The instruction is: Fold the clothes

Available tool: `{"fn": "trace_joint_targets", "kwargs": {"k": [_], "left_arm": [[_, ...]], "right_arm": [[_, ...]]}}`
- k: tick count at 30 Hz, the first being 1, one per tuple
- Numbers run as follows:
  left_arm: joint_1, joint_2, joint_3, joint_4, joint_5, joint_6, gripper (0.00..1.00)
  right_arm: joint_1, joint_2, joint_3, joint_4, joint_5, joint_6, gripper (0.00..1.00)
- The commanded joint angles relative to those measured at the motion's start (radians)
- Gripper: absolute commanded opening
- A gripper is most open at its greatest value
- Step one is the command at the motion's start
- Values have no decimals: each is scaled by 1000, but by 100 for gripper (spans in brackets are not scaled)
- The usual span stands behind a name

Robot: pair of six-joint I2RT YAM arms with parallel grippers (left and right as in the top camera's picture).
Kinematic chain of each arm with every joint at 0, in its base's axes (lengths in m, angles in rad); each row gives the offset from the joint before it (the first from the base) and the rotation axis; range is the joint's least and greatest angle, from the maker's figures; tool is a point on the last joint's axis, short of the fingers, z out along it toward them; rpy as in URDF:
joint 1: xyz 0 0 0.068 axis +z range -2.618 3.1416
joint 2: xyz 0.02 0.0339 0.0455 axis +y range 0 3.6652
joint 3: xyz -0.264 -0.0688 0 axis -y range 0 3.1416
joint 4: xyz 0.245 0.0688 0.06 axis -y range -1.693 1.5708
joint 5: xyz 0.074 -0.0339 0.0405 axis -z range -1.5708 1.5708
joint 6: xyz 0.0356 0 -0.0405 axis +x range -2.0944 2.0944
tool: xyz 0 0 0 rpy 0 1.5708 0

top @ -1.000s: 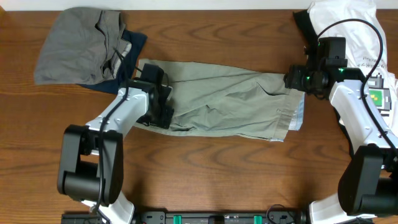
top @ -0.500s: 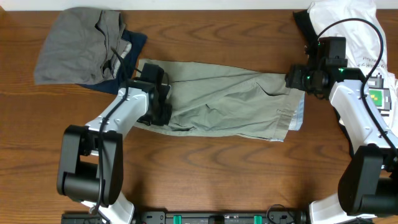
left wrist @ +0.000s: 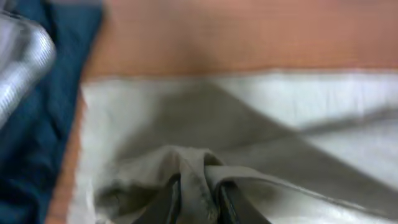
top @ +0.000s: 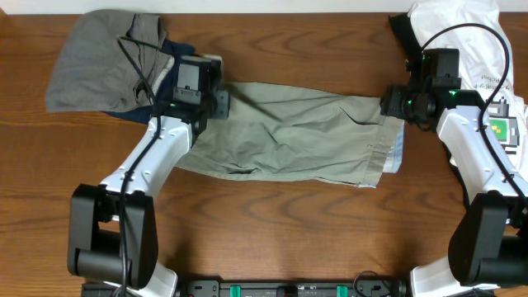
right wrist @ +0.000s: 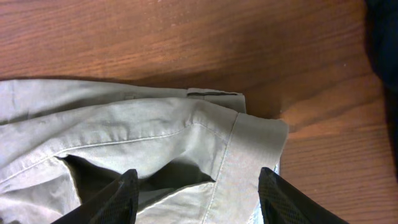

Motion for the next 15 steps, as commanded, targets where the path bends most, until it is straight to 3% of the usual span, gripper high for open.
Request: {"fn": "trace_joint_targets", "kwargs": {"k": [1,3,5,6,10,15], "left_arm": [[2,51,15,86,-94,-11,19],[3,89,15,159,-102,-11,22],[3,135,15,233,-102,-11,65],[4,150,15,252,-102,-11,98],[21,151,16,204,-105,-20,98],[52,-11,17,-93,-106,-179,98]], "right_arm": [[8,3,14,3,10,-3,60],[8,3,14,2,10,-3,60],[8,3,14,2,10,-3,60],[8,3,14,2,10,-3,60],[8,3,14,-4,10,-3,60],[8,3,14,-6,10,-3,60]]}}
